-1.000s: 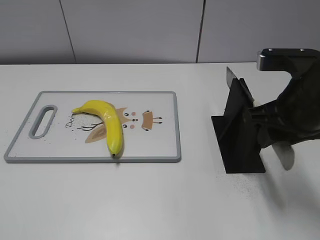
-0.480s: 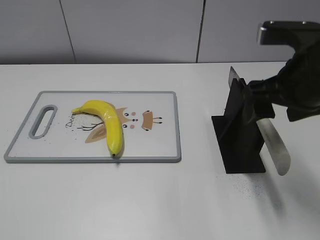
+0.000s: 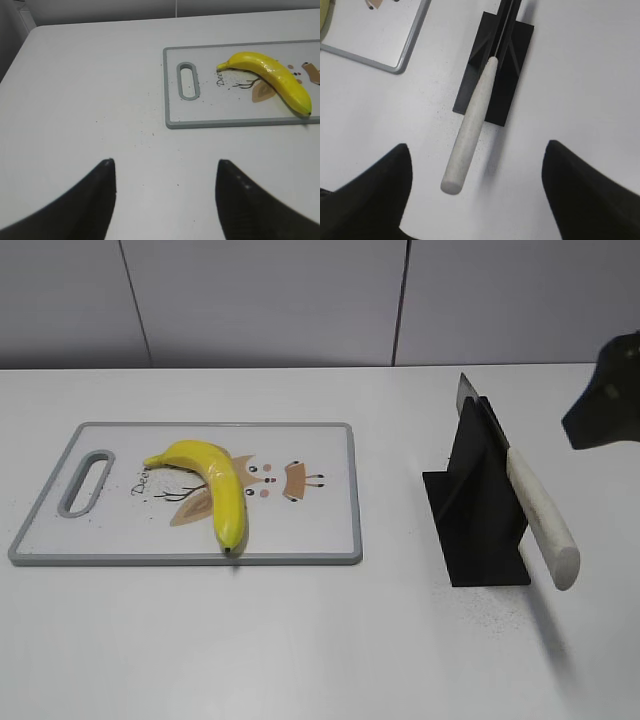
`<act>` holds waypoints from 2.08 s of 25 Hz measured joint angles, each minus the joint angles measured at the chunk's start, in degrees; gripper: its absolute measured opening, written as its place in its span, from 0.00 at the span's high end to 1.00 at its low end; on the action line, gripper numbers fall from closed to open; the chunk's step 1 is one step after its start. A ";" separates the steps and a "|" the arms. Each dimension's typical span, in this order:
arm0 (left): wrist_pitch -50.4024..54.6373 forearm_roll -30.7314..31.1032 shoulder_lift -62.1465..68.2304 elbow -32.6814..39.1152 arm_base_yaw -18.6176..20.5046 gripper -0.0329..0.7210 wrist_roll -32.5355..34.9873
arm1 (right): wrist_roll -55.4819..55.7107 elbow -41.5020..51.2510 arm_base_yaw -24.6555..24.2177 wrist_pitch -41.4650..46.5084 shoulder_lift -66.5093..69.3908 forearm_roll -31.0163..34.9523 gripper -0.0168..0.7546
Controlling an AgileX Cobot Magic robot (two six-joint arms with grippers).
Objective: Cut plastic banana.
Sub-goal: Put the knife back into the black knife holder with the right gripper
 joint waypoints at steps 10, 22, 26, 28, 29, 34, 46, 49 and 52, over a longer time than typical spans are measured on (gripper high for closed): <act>0.00 0.00 0.00 0.00 0.00 0.17 0.00 | -3.07 7.05 0.00 4.36 -14.83 0.00 0.22; 0.00 0.00 0.00 0.00 0.00 0.17 0.05 | -7.29 25.52 0.00 4.93 -38.98 0.00 0.22; 0.00 0.00 0.00 0.00 0.00 0.17 0.00 | -7.94 29.63 0.00 5.21 -46.23 0.00 0.22; 0.00 0.00 0.00 0.00 0.00 0.17 0.10 | -8.19 30.35 0.00 5.41 -49.20 0.00 0.22; 0.00 0.00 0.00 0.00 0.00 0.17 0.05 | -8.25 30.34 0.00 5.41 -50.67 0.00 0.22; 0.00 0.00 0.00 0.00 0.00 0.17 0.10 | -8.37 30.34 0.00 5.41 -56.92 0.00 0.22; 0.05 0.09 0.00 0.00 0.10 0.17 0.05 | -8.51 30.40 0.00 5.41 -67.30 -2.85 0.22; 0.05 0.08 0.00 0.00 0.10 0.17 0.09 | -8.51 30.40 -0.06 5.36 -67.30 -2.79 0.22; 0.05 0.11 0.00 0.00 0.10 0.17 0.10 | -8.51 30.40 -1.48 5.36 -67.31 -2.79 0.22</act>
